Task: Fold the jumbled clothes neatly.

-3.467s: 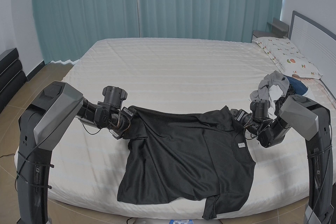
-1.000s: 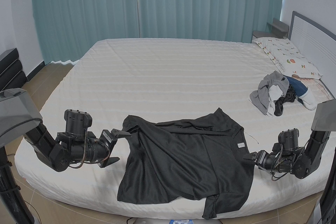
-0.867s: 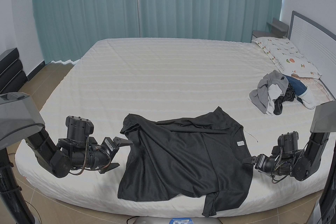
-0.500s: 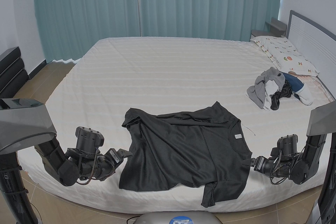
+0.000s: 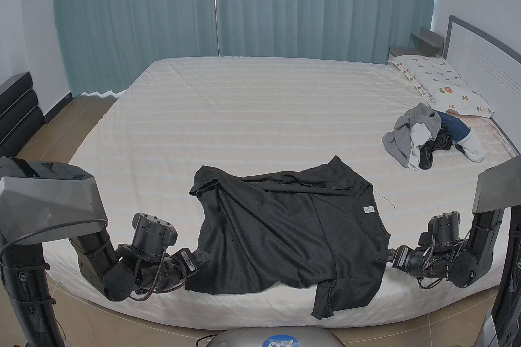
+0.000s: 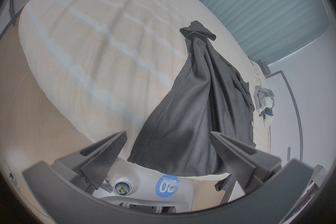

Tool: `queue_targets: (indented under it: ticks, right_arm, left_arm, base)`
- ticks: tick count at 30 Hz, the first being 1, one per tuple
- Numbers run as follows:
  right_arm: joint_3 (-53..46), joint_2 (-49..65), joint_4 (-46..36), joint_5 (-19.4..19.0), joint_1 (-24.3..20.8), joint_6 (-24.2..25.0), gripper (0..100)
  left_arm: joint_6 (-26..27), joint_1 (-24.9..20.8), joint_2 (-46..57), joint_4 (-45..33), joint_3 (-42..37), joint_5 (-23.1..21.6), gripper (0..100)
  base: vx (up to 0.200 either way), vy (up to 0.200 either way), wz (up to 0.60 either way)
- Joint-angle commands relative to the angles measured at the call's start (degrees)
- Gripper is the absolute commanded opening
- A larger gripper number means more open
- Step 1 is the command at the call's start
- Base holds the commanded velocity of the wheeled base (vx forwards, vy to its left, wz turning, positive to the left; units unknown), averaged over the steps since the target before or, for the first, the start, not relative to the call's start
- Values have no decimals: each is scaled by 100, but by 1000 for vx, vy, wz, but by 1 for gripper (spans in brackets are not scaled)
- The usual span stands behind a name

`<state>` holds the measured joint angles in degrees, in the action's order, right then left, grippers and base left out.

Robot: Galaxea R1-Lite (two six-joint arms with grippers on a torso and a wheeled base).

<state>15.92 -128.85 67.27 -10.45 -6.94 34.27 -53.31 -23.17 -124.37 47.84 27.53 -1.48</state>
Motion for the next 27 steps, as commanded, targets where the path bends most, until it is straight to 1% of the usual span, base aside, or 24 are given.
queue_targets:
  ticks: [1, 3, 5, 6, 10, 17, 18, 27]
  right_arm:
    - [16, -26, -3, -10, -1, 1, 100]
    - [43, -26, -3, -1, -1, 10, 100]
    - [51, -26, -3, -1, -9, 10, 100]
    - [51, -34, -3, -1, -36, 10, 100]
    - [69, -105, 6, 8, -53, 10, 100]
    - [87, -96, 6, 8, -80, 10, 100]
    - [104, -96, 6, 8, -80, 10, 100]
    - [43, -87, 6, 8, -141, 10, 100]
  left_arm:
    - [14, -73, -167, 103, -63, 24, 100]
    - [145, -144, -290, 244, -81, 235, 100]
    - [260, -152, -351, 253, -90, 306, 100]
    - [427, -170, -378, 253, -81, 341, 100]
    - [453, -302, -395, 244, -81, 394, 100]
    - [471, -363, -492, 253, -54, 543, 100]
    - [479, -372, -501, 253, -54, 552, 0]
    - [453, -390, -466, 226, -81, 569, 0]
  base:
    - [0, 0, 0]
    - [0, 0, 0]
    - [0, 0, 0]
    - [0, 0, 0]
    - [0, 0, 0]
    - [0, 0, 0]
    - [0, 0, 0]
    - [0, 0, 0]
